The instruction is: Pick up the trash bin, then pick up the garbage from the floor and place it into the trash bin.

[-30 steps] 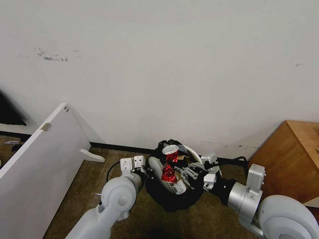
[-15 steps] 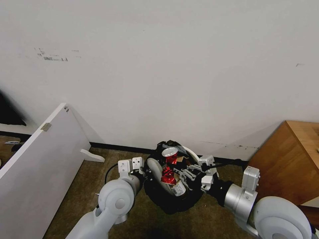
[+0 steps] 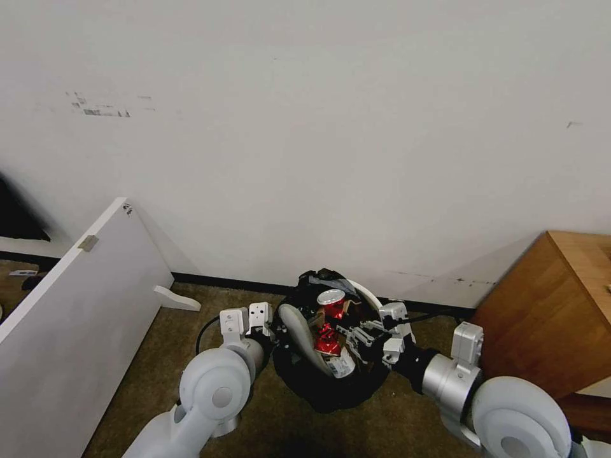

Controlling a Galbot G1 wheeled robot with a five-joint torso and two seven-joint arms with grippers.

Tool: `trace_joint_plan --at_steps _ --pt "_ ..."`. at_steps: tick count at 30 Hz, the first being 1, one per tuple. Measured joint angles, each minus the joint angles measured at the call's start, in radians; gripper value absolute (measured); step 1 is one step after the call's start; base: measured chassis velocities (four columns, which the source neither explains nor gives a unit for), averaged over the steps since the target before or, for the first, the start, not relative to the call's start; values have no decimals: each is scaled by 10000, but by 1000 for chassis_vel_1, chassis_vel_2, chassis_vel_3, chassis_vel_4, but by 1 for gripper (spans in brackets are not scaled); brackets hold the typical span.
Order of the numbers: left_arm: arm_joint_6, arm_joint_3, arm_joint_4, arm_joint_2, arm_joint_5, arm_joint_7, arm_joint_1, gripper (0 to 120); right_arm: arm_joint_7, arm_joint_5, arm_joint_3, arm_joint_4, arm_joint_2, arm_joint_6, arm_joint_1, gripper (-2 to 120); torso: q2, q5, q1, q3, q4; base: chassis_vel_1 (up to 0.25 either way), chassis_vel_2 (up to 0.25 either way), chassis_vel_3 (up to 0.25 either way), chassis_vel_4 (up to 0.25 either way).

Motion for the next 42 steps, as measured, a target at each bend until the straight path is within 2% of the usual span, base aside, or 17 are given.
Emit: trace_joint_plan --at_steps 21,31,32,33,34,37,40,42 --pt "-1 -238 -412 128 118 354 504 0 68 -253 -587 -663 454 1 151 16 0 0 0 0 0 0 0 0 0" --pt "-1 -203 -446 26 208 407 662 0 163 -330 -649 -707 482 0 180 16 0 0 0 0 0 0 0 0 0" --pt "-1 -197 -446 16 215 408 662 0 172 -330 -642 -685 472 1 180 18 0 0 0 0 0 0 0 0 0" --pt "-1 -178 -445 7 215 425 662 0 185 -328 -628 -656 453 2 180 25 0 1 0 -1 1 0 0 0 0" --pt "-1 -178 -445 7 215 425 662 0 185 -328 -628 -656 453 2 180 25 0 1 0 -1 1 0 0 0 0" --pt "-1 -156 -415 -18 212 459 653 0 188 -297 -582 -590 383 15 180 39 0 0 0 -1 -2 0 0 0 0" --pt "-3 -155 -397 -31 220 440 653 0 186 -291 -569 -570 371 25 180 45 1 2 0 0 2 0 0 0 0" --pt "-2 -136 -339 -105 209 399 653 0 172 -267 -543 -512 347 43 180 58 0 0 0 -1 -2 0 0 0 0"
